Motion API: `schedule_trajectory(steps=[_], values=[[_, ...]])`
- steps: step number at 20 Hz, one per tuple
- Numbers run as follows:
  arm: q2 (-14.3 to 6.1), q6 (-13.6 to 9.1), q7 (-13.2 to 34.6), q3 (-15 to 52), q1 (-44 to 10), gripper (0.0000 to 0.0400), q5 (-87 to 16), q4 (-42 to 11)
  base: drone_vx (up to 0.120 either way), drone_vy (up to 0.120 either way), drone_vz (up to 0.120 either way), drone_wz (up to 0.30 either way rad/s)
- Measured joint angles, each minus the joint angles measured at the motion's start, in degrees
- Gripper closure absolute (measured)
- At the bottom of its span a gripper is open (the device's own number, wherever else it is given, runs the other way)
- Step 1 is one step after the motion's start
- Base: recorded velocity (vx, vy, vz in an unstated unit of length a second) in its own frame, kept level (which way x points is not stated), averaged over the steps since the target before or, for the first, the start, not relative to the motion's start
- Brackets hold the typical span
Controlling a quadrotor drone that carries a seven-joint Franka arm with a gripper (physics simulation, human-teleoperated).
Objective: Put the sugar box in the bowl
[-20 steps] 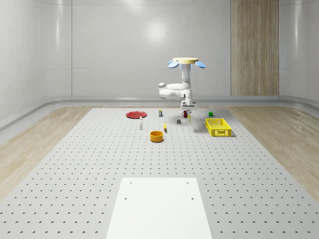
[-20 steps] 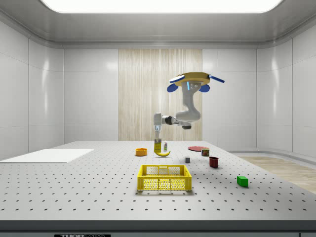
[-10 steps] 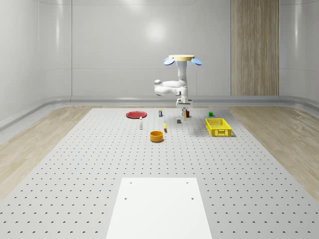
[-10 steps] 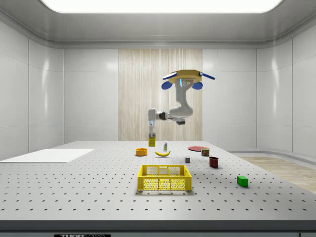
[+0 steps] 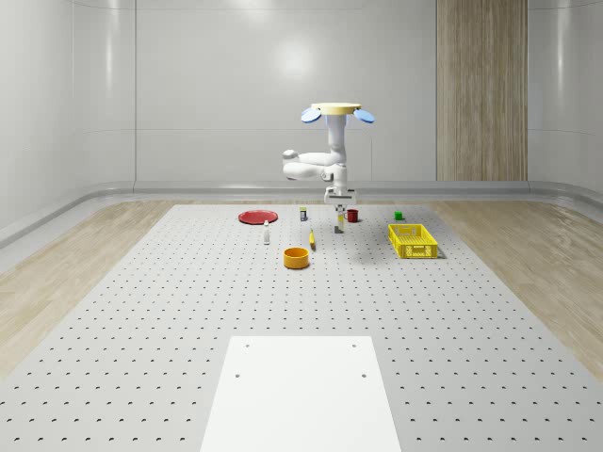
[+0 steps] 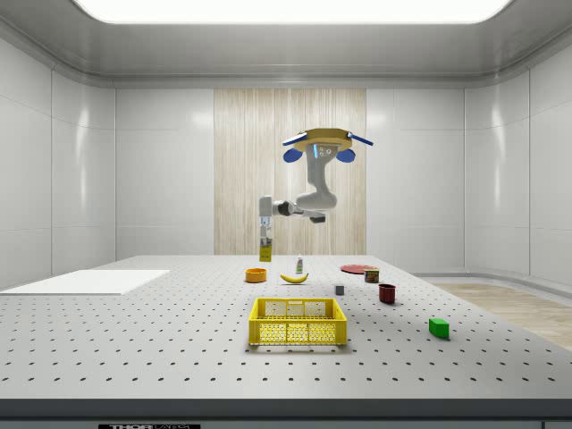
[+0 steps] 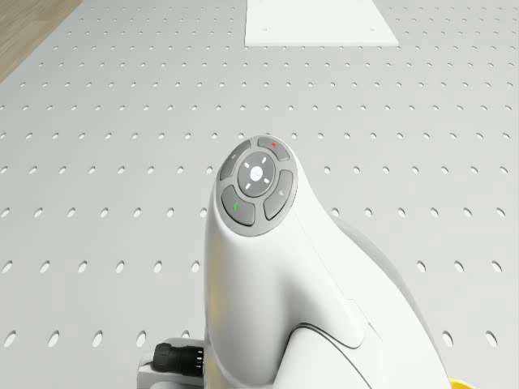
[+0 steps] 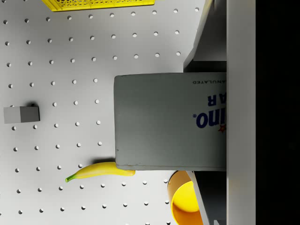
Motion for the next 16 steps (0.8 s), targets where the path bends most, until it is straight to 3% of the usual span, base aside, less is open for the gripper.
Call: schedule_trajectory(steps=[16], values=[[-1.86,1.74,0.27,0.29,-0.35,0.0233,0.74,0.07,0.12,-0.12,0.0,0.0]])
